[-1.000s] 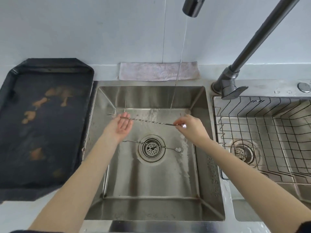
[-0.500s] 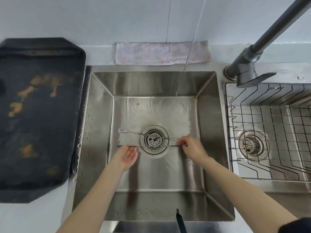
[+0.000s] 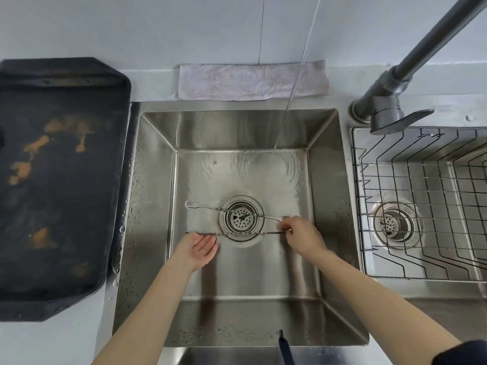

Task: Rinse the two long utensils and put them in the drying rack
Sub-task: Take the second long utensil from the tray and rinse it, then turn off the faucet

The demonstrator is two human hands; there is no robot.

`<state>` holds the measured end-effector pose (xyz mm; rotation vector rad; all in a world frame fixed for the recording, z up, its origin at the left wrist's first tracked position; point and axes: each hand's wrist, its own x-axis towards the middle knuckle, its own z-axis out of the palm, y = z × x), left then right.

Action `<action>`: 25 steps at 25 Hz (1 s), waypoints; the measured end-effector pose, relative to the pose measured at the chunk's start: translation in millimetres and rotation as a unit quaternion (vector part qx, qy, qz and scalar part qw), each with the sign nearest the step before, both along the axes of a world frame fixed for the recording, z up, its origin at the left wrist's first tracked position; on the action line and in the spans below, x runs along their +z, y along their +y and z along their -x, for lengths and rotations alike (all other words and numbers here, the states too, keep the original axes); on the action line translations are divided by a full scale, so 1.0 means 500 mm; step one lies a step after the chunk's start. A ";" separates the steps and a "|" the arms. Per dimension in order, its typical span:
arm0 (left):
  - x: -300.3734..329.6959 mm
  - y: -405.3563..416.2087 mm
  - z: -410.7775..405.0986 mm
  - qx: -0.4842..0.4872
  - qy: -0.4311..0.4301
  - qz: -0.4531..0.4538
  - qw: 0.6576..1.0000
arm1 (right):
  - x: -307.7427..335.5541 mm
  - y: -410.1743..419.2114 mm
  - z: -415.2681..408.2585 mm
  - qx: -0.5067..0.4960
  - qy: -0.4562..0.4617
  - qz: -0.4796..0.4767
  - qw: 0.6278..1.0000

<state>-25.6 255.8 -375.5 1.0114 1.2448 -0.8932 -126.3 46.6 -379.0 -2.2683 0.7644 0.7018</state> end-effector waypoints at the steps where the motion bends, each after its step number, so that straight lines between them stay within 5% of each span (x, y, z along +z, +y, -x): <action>1: 0.003 -0.001 0.000 -0.020 0.001 -0.006 1.000 | 0.003 0.000 0.000 0.003 -0.001 0.001 1.000; 7: 0.046 -0.016 0.007 -0.204 -0.037 -0.059 0.977 | 0.036 0.003 -0.007 0.023 0.015 -0.013 1.000; 11: 0.098 -0.043 0.019 -0.400 -0.171 -0.146 0.888 | 0.088 0.004 -0.016 0.048 -0.008 -0.003 0.999; 16: 0.187 -0.095 0.011 -0.577 -0.303 -0.196 0.733 | 0.168 -0.009 -0.015 0.069 -0.058 0.022 0.996; 21: 0.275 -0.151 0.008 -0.738 -0.374 -0.247 0.505 | 0.254 -0.035 -0.007 0.108 -0.099 0.083 0.986; 25: 0.355 -0.183 0.011 -0.782 -0.408 -0.291 0.371 | 0.327 -0.071 0.010 0.114 -0.131 0.120 0.977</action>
